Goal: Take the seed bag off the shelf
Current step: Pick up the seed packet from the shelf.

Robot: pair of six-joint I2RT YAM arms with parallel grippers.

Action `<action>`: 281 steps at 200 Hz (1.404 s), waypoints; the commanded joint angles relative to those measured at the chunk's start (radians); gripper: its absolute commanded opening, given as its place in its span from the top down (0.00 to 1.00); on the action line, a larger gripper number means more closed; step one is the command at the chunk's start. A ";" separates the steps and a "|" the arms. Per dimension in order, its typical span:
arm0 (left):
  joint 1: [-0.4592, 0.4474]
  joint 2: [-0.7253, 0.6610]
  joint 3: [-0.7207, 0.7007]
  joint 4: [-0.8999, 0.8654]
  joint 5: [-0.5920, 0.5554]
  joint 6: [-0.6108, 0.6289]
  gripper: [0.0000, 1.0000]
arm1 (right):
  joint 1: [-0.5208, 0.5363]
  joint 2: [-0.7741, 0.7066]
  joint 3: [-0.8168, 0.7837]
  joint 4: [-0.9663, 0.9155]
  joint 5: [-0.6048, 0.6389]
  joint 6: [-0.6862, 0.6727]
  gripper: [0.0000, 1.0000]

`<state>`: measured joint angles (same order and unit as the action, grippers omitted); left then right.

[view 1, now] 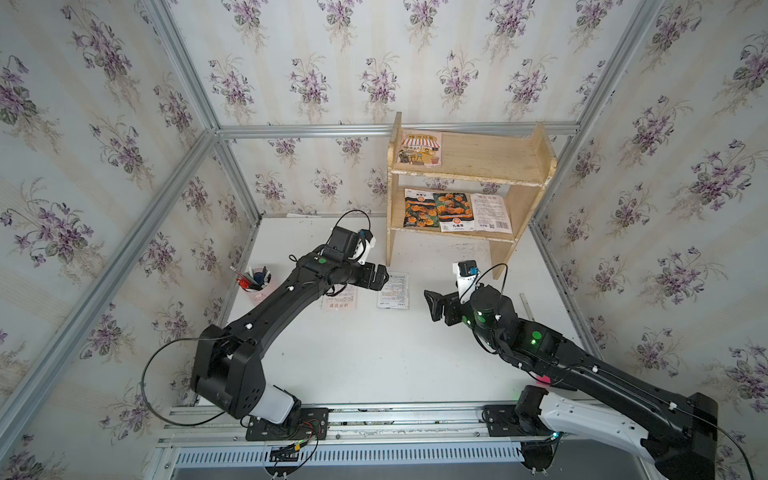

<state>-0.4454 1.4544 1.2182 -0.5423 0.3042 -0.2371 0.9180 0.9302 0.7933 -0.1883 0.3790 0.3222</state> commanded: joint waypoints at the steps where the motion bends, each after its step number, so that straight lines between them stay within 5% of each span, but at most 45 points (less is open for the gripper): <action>1: 0.001 -0.092 -0.034 0.001 0.002 -0.011 0.00 | -0.016 0.009 0.055 -0.004 0.028 -0.055 0.00; 150: 0.001 -0.341 -0.061 -0.008 0.037 -0.063 0.00 | -0.202 0.232 0.528 -0.047 -0.079 -0.219 0.05; 200: 0.001 -0.372 -0.032 -0.012 0.073 -0.094 0.00 | -0.315 0.359 0.813 -0.187 -0.227 -0.078 0.24; 281: 0.001 -0.452 -0.063 -0.015 0.106 -0.106 0.00 | -0.386 0.602 1.208 -0.363 -0.367 0.168 0.37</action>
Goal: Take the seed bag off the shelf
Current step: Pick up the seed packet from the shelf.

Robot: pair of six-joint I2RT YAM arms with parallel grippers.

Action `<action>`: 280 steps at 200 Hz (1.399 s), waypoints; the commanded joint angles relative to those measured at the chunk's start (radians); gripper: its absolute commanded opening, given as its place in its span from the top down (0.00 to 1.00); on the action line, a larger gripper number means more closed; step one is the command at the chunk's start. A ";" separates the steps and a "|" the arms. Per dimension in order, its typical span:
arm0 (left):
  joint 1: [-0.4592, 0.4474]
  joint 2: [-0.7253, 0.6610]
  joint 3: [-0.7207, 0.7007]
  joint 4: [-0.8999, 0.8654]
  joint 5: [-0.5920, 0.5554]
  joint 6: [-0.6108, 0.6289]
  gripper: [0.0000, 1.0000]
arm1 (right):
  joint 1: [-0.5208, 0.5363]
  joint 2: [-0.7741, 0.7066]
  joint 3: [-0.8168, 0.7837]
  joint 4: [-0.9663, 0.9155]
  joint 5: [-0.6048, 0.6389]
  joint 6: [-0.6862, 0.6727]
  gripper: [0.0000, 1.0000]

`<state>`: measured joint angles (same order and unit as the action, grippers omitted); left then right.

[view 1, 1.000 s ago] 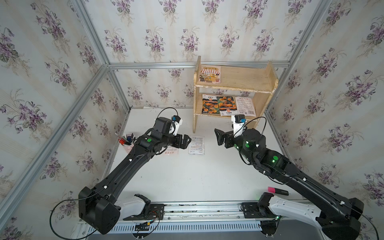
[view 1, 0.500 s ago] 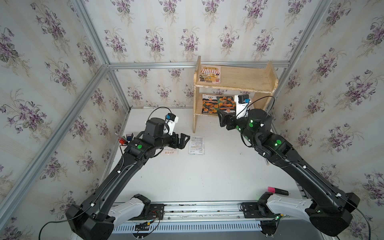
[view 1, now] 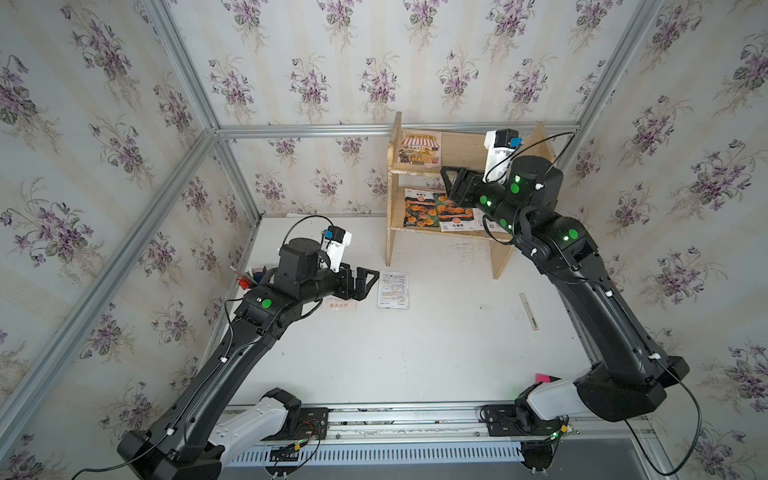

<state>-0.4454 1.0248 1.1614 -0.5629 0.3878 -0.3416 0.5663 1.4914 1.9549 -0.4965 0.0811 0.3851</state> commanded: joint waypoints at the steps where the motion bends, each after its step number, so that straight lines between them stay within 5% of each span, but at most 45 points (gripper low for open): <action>1: 0.001 -0.023 -0.007 0.006 0.023 -0.002 0.00 | -0.045 0.042 0.048 -0.054 -0.071 0.109 0.37; 96: 0.001 -0.109 -0.060 0.020 0.052 0.007 0.00 | -0.132 0.201 0.176 -0.046 -0.198 0.237 0.49; 280: 0.001 -0.121 -0.088 0.050 0.052 0.027 0.00 | -0.101 0.396 0.389 -0.184 -0.097 0.221 0.64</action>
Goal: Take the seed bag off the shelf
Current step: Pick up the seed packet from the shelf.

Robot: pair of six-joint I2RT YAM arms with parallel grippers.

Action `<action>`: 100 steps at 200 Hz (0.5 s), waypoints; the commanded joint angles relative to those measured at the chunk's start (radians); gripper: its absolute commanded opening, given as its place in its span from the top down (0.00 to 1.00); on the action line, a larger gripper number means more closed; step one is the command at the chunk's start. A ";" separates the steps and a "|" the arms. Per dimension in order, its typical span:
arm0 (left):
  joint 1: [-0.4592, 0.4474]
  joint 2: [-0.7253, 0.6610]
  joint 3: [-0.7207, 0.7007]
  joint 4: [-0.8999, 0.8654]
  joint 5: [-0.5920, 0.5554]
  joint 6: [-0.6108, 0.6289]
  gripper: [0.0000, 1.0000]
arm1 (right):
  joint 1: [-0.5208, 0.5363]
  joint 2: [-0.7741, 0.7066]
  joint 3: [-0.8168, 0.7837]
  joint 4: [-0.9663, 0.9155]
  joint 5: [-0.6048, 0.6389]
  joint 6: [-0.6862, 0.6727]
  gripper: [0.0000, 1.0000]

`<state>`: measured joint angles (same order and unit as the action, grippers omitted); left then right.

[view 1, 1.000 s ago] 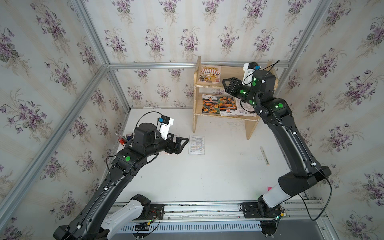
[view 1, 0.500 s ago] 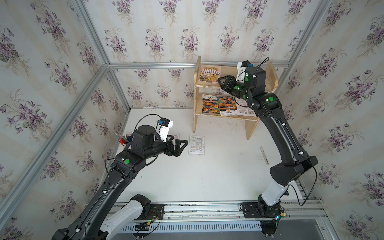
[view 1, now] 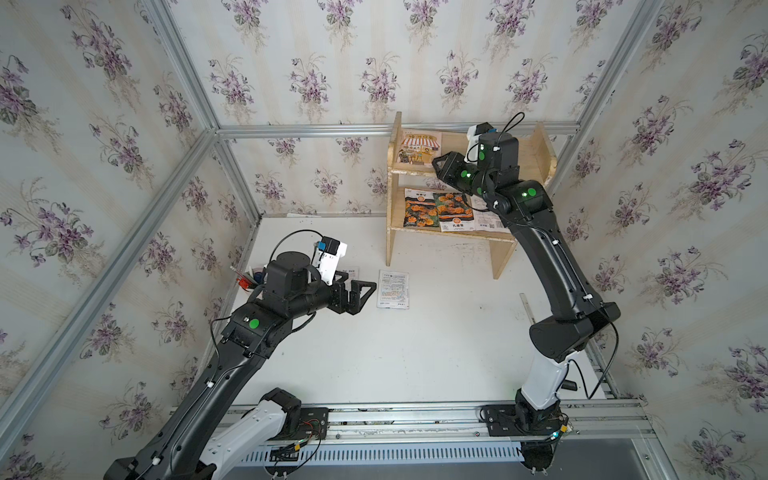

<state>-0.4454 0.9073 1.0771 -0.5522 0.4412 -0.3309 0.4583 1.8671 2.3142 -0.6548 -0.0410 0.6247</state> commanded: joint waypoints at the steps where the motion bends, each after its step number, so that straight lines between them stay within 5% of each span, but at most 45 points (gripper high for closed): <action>1: 0.001 -0.005 -0.004 0.039 -0.001 0.017 0.00 | 0.008 0.021 0.031 -0.027 0.025 -0.019 0.64; 100: 0.001 -0.014 -0.015 0.034 -0.014 0.028 0.00 | 0.020 0.041 0.046 -0.035 0.069 -0.022 0.84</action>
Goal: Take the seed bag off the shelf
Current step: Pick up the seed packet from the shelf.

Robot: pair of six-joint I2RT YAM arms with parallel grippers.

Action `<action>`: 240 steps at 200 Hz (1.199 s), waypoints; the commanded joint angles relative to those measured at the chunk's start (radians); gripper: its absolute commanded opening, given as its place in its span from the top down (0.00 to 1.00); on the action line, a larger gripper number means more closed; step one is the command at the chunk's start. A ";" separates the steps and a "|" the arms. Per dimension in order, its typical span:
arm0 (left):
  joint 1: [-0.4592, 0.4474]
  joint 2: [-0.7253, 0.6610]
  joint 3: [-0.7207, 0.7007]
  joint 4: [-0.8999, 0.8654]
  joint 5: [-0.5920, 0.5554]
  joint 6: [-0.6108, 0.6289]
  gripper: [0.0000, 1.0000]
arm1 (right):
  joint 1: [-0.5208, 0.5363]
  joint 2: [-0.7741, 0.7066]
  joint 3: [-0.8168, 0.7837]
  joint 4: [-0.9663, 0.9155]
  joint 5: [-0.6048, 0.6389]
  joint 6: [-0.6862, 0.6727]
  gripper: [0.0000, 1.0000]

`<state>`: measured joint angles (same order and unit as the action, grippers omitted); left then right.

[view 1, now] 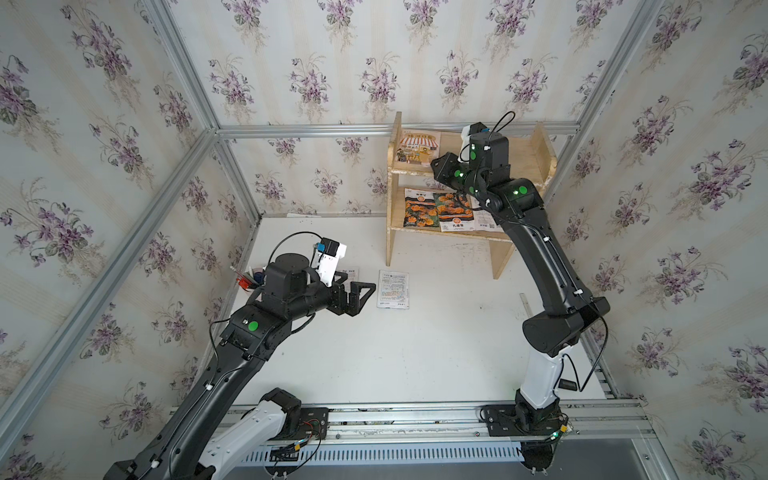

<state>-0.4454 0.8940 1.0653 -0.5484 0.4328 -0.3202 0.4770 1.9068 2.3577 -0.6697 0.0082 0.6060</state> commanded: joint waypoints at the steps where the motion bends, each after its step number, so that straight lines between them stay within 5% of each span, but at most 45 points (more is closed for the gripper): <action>1: 0.001 -0.001 -0.004 0.030 -0.005 0.017 0.00 | 0.002 0.001 0.002 -0.021 0.020 -0.003 0.84; 66: 0.001 0.001 -0.007 0.055 0.019 -0.011 0.00 | -0.007 -0.055 -0.027 0.044 0.049 -0.031 1.00; 120: 0.001 0.004 -0.003 0.110 0.049 -0.058 0.00 | -0.021 -0.199 -0.176 0.114 0.081 -0.098 1.00; 240: -0.004 0.206 -0.057 0.688 0.284 -0.506 0.00 | -0.021 -0.647 -0.671 0.208 -0.087 -0.238 1.00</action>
<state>-0.4461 1.0641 1.0126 -0.0669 0.6594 -0.7021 0.4549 1.3209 1.7409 -0.5121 -0.0132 0.4103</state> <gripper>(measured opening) 0.999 0.057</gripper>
